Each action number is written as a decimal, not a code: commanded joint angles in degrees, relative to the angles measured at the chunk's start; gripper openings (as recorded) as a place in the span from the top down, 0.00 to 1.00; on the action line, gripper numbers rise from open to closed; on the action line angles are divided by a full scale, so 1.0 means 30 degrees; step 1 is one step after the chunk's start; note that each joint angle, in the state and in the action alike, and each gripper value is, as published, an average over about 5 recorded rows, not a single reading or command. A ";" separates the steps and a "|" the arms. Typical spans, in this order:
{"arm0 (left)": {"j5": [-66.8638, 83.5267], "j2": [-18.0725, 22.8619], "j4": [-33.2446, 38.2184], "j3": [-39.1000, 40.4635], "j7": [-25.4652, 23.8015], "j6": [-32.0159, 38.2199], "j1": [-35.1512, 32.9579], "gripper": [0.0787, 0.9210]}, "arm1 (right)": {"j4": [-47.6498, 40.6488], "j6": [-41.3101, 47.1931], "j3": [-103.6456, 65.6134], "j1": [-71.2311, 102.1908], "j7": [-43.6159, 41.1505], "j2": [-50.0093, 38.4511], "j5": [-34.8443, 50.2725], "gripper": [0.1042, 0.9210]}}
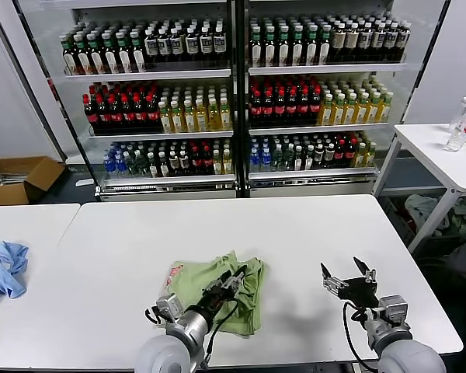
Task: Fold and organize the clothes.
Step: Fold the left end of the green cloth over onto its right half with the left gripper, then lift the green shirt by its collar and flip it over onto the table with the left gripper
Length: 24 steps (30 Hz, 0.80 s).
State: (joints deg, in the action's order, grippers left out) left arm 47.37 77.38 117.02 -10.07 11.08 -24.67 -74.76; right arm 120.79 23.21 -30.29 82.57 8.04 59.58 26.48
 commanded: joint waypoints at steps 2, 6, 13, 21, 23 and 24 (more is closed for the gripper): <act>-0.1959 -0.2319 0.0372 -0.5307 -0.1560 0.1137 -0.2689 0.39 | -0.0365 -0.0037 0.0232 -0.0380 -0.0015 0.0156 0.0000 0.12; -0.3270 -0.3269 -0.2228 -0.6666 -0.0427 0.1621 -0.1886 0.27 | -0.0468 -0.0065 0.0335 -0.0375 -0.0025 0.0226 -0.0047 0.12; -0.3484 -0.3475 -0.4180 -0.6164 0.0411 0.1168 -0.1176 0.12 | -0.0508 -0.0072 0.0326 -0.0361 -0.0041 0.0185 -0.0049 0.12; -0.0127 -0.2488 -0.2040 -0.4975 -0.1200 -0.0109 -0.2464 0.18 | -0.0317 -0.0039 0.0147 -0.0309 -0.0017 0.0124 0.0021 0.12; 0.0630 -0.2273 -0.1687 -0.4806 -0.1489 -0.0131 -0.2486 0.24 | -0.0266 -0.0034 0.0106 -0.0253 -0.0009 0.0123 0.0025 0.12; 0.0938 -0.2199 -0.1612 -0.4749 -0.1574 -0.0122 -0.2428 0.27 | -0.0239 -0.0030 0.0096 -0.0224 -0.0005 0.0126 0.0022 0.12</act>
State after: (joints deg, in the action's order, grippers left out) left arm 42.05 69.87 110.26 -24.48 9.38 -23.02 -80.25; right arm 119.81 23.05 -29.83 81.86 7.97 59.95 26.51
